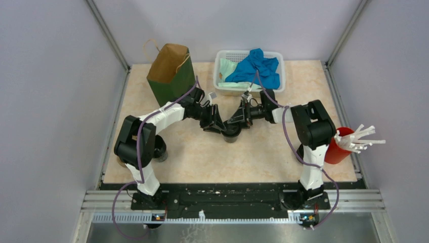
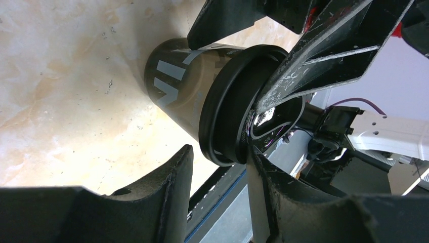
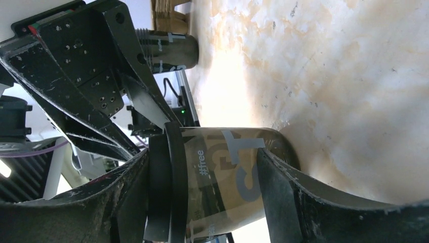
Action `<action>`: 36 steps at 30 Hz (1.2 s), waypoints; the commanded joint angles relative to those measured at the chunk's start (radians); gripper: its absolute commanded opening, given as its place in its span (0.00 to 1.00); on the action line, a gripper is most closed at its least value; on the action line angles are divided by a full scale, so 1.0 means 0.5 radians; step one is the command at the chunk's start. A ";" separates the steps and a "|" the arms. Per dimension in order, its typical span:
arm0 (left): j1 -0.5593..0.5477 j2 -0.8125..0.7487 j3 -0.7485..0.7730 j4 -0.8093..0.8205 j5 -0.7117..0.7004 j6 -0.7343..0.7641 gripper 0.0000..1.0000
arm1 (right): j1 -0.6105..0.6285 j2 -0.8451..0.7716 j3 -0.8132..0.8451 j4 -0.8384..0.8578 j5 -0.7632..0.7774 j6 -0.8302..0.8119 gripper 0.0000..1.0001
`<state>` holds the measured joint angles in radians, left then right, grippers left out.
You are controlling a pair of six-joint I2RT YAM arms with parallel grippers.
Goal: Pack the takeout coffee
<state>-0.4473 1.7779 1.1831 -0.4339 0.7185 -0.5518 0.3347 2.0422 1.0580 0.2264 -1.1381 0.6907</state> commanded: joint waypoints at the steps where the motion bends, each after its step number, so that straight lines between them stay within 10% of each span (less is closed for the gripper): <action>1: -0.007 0.171 -0.145 -0.194 -0.600 0.162 0.47 | 0.019 0.166 -0.291 -0.060 0.570 0.036 0.40; 13: -0.007 0.143 -0.284 -0.121 -0.598 0.142 0.47 | 0.026 0.266 -0.803 1.084 0.564 0.504 0.30; 16: -0.007 0.145 -0.288 -0.117 -0.587 0.134 0.47 | 0.029 0.345 -0.788 1.183 0.555 0.542 0.12; 23: -0.007 0.101 -0.318 -0.099 -0.566 0.129 0.47 | 0.060 0.394 -0.817 1.204 0.612 0.500 0.13; 30: -0.013 0.055 -0.237 -0.172 -0.566 0.149 0.48 | 0.056 -0.284 -0.580 0.291 0.646 0.285 0.64; 36: -0.012 0.025 -0.111 -0.239 -0.522 0.160 0.52 | 0.055 -0.503 -0.408 -0.211 0.665 0.160 0.82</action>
<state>-0.4477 1.7359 1.1397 -0.3985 0.6907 -0.5655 0.3553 1.8412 0.8253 0.4541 -0.8715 0.8829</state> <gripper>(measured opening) 0.511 0.788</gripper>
